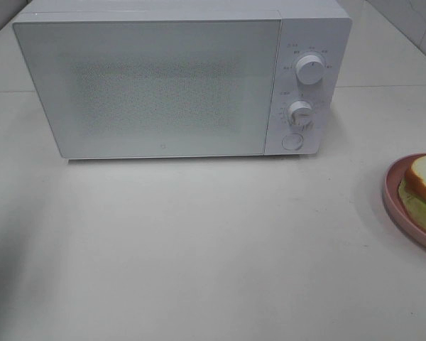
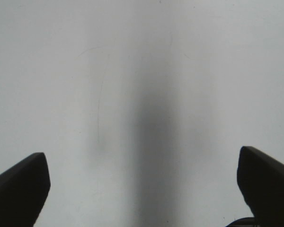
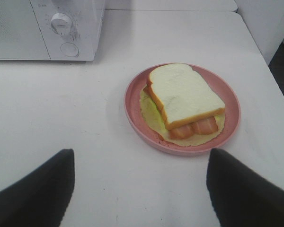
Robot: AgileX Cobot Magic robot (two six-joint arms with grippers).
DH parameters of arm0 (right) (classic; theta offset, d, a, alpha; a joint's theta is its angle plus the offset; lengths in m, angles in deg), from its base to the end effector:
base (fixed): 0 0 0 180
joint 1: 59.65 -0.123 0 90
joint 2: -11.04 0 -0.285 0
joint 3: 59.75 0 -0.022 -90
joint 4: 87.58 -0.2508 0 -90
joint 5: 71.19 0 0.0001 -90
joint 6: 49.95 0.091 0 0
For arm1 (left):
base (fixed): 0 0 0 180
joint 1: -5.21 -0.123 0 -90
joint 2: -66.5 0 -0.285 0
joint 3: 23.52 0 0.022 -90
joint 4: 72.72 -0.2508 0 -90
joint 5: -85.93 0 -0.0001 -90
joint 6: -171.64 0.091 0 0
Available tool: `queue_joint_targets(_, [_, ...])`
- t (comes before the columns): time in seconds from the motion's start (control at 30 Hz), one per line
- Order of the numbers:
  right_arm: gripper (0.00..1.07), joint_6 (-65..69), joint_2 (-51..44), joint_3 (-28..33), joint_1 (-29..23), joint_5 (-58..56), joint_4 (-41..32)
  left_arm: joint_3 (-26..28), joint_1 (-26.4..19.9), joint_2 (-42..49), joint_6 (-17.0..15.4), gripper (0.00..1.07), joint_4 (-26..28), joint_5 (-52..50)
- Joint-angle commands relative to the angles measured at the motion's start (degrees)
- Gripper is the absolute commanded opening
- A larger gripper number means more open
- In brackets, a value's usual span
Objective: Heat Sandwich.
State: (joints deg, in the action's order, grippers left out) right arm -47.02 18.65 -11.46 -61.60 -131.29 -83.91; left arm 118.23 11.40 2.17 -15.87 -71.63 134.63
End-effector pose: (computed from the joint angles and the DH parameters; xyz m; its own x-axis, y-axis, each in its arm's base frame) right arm -0.0053 -0.0052 0.2797 -0.4369 0.0043 -0.8995 0.0243 0.9997 -0.0070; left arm 0.1686 -0.0196 0.2669 -0.8793 -0.0486 -0.4739 -0.0113 0.9966 -0.0812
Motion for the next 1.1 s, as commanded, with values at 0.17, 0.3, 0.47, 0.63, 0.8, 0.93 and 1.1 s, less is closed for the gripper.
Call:
queue_joint_targets(0.17, [0.75, -0.11, -1.49, 0.06, 0.23, 0.4, 0.11, -6.76, -0.23, 13.52, -2.35, 1.01, -1.09, 2.46])
queue_joint_targets(0.3, [0.75, -0.11, -1.49, 0.06, 0.23, 0.4, 0.11, -9.17, -0.23, 20.4, -2.18, 1.01, -1.09, 5.79])
queue_joint_targets(0.47, [0.75, -0.11, -1.49, 0.06, 0.23, 0.4, 0.11, -9.28, -0.23, 27.16, -2.06, 1.01, -1.09, 11.29])
queue_joint_targets(0.63, [0.75, -0.11, -1.49, 0.06, 0.23, 0.4, 0.11, -10.49, -0.23, 32.72, 0.52, 1.01, -2.75, 10.83])
queue_joint_targets(0.8, [0.75, -0.11, -1.49, 0.06, 0.23, 0.4, 0.11, -10.49, -0.23, 34.15, 6.76, 1.01, 0.17, 10.66])
queue_joint_targets(0.93, [0.75, -0.11, -1.49, 0.06, 0.23, 0.4, 0.11, -10.49, -0.23, 34.15, 7.91, 1.01, 1.2, 10.66])
queue_joint_targets(1.1, [0.75, -0.11, -1.49, 0.06, 0.23, 0.4, 0.11, -10.49, -0.23, 34.15, 8.02, 1.01, 1.49, 10.66])
